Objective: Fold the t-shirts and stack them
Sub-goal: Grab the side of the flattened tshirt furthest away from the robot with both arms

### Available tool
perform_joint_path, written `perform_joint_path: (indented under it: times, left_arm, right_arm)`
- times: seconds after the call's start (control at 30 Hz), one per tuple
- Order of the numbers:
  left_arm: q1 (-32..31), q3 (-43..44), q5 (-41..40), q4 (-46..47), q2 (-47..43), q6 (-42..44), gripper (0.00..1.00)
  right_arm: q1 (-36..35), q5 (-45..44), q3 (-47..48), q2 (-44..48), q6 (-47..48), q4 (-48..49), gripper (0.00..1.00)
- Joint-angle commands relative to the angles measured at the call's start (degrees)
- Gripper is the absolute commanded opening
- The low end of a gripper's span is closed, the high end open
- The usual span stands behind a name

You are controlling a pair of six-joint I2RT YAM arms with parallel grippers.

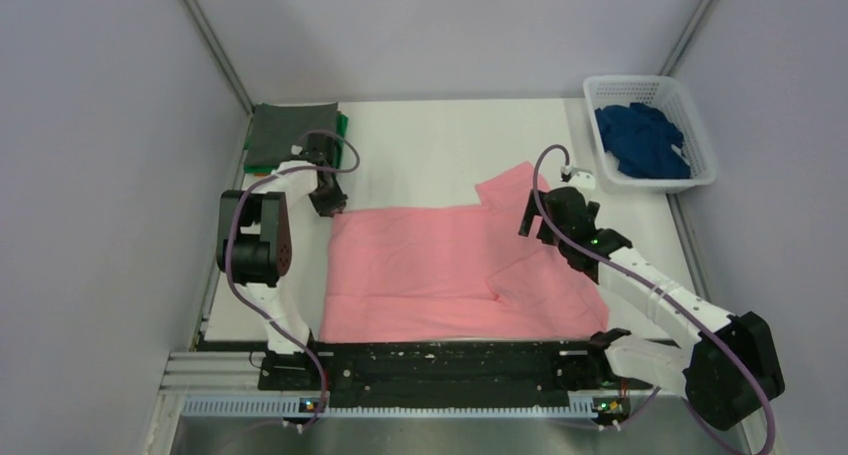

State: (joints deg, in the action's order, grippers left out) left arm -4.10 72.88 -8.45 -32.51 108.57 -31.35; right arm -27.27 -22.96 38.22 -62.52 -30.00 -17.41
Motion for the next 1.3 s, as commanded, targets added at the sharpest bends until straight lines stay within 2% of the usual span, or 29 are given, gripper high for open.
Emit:
perform_joint_path:
  times: [0.0, 0.1, 0.2, 0.23, 0.47, 0.67, 0.77, 0.83, 1.03, 1.17, 1.27]
  left_arm:
    - [-0.03, -1.9, 1.18, 0.04, -0.11, -0.34, 0.27]
    - [-0.03, -2.16, 2.09, 0.06, -0.48, -0.22, 0.21]
    - [-0.03, -2.45, 2.85, 0.16, -0.79, -0.11, 0.02]
    - [-0.03, -2.55, 2.99, 0.17, -0.93, -0.16, 0.0]
    - [-0.03, -2.92, 3.36, 0.13, -2.7, -0.11, 0.0]
    - [-0.03, -3.85, 2.51, -0.12, -4.33, -0.11, 0.0]
    - [-0.03, -4.35, 3.07, 0.2, -4.89, -0.11, 0.0]
    - [-0.03, -4.35, 2.78, -0.15, -5.03, -0.11, 0.0]
    - [-0.04, -4.34, 3.21, -0.25, -5.48, -0.11, 0.0]
    - [-0.11, -4.4, 3.31, -0.12, -5.7, -0.11, 0.0]
    - [-0.12, -4.37, 3.47, -0.05, -5.65, -0.11, 0.0]
  right_arm:
    - [-0.42, -1.67, -0.41, -0.4, 0.59, 1.77, 0.98]
    - [-0.42, -2.04, -0.4, -0.85, 0.66, 1.76, 0.98]
    - [-0.42, -2.63, -0.15, -1.38, 0.66, 1.61, 0.98]
    - [-0.44, -2.79, 0.01, -1.62, 0.75, 1.59, 0.98]
    - [-0.4, -5.09, 5.82, -8.95, 1.19, 0.45, 0.99]
    - [2.93, -5.41, 21.77, -24.74, 2.41, -0.04, 0.97]
    - [4.84, -3.63, 31.36, -34.21, 2.31, -1.39, 0.89]
    - [5.06, -5.45, 38.0, -41.89, 0.64, -4.08, 0.8]
    - [5.71, -9.58, 55.68, -57.56, 0.78, -8.8, 0.77]
    - [5.83, -10.85, 64.47, -64.67, 2.49, -11.44, 0.68]
    - [5.87, -11.26, 66.93, -67.15, 2.71, -12.97, 0.6]
